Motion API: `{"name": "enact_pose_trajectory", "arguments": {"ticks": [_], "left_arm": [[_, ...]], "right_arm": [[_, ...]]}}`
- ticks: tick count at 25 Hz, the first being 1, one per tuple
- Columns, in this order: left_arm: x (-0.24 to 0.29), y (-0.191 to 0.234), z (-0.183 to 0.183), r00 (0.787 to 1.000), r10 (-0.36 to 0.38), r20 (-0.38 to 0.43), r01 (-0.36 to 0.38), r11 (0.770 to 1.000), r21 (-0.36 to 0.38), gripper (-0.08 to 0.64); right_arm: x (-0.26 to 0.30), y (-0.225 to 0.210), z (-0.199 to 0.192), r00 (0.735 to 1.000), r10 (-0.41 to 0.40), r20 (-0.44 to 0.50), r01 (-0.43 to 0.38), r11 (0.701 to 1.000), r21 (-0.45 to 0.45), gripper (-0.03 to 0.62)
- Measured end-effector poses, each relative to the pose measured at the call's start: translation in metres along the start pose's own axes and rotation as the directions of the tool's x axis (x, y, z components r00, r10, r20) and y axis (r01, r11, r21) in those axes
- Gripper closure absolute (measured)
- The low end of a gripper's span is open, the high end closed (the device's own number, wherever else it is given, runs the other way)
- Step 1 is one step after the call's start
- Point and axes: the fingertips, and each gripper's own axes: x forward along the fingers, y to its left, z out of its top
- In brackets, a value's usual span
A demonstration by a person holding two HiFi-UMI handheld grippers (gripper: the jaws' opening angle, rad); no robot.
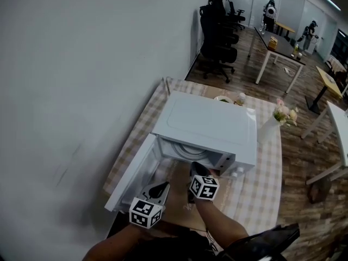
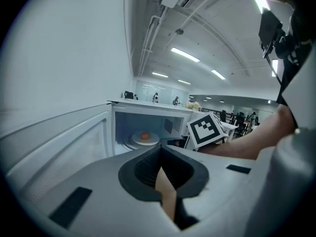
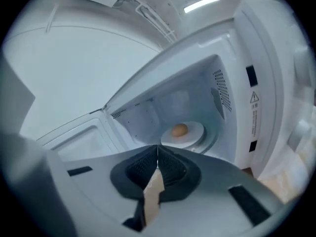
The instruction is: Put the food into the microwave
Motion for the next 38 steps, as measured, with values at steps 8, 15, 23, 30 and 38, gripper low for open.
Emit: {"name": "enact_pose_trajectory", "arguments": {"ticks": [8,15,23,30,38], "left_arm": [[-0.024,-0.026,0.001,0.998,-0.057,0.032,0.054,0.994,0.091,0.554],[-0.054,-0.050,0.011,0.988,-0.133,0.073,0.119,0.979,0.163,0.554],[-0.100,-0.072,0.021,0.976,-0.180,0.124,0.155,0.969,0.190,0.554],[-0.137,-0.084,0.020,0.965,-0.208,0.158,0.177,0.965,0.194,0.554],[-0.172,-0.092,0.022,0.953,-0.229,0.198,0.190,0.962,0.198,0.554]], "right_arm": [[-0.057,0.044,0.026,0.994,0.062,0.095,-0.039,0.973,-0.229,0.583],[-0.105,0.075,0.037,0.985,0.103,0.137,-0.061,0.959,-0.277,0.583],[-0.167,0.112,0.041,0.975,0.121,0.185,-0.058,0.947,-0.317,0.583],[-0.222,0.143,0.040,0.969,0.121,0.214,-0.049,0.949,-0.313,0.583],[-0.273,0.161,0.031,0.969,0.081,0.235,0.005,0.939,-0.344,0.583]]}}
